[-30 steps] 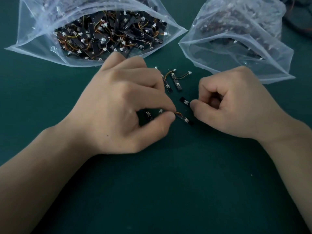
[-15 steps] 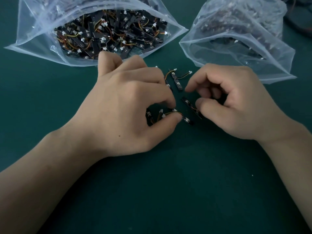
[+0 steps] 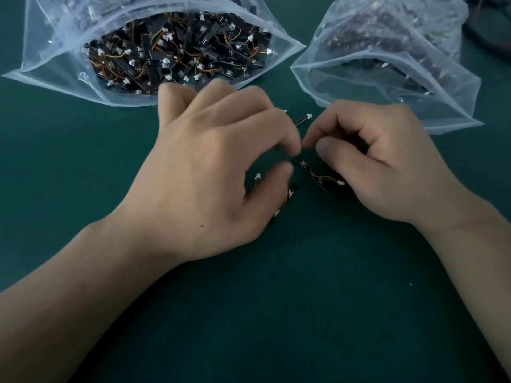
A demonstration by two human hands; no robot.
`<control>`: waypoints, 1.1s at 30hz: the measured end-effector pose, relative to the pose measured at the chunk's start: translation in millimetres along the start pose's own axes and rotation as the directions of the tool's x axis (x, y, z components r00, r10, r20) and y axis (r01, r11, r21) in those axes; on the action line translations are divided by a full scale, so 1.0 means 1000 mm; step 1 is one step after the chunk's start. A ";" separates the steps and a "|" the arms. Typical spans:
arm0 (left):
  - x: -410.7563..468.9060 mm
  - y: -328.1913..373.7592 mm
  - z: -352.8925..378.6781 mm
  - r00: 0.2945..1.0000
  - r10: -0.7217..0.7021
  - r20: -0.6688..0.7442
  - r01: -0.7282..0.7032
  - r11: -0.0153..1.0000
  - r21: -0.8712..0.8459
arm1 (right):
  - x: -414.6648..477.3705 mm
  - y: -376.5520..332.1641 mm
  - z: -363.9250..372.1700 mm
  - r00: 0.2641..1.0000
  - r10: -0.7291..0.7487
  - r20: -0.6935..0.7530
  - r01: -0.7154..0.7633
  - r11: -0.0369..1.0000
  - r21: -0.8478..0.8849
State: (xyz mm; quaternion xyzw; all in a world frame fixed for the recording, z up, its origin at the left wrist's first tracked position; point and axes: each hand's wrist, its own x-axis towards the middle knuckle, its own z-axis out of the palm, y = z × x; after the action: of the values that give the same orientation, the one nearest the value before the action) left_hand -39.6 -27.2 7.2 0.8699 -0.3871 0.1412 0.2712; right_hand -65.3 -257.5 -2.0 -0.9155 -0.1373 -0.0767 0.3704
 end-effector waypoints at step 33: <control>-0.006 -0.005 0.005 0.974 0.123 0.192 -0.127 0.992 0.010 | -0.002 0.004 -0.015 0.976 -0.064 0.210 0.076 0.996 -0.051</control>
State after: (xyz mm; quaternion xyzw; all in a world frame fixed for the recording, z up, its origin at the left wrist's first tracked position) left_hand -39.8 -24.5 -1.4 0.8563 -0.4639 0.0781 0.2134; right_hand -66.9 -271.3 5.9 -0.9235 -0.2051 0.0022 0.3240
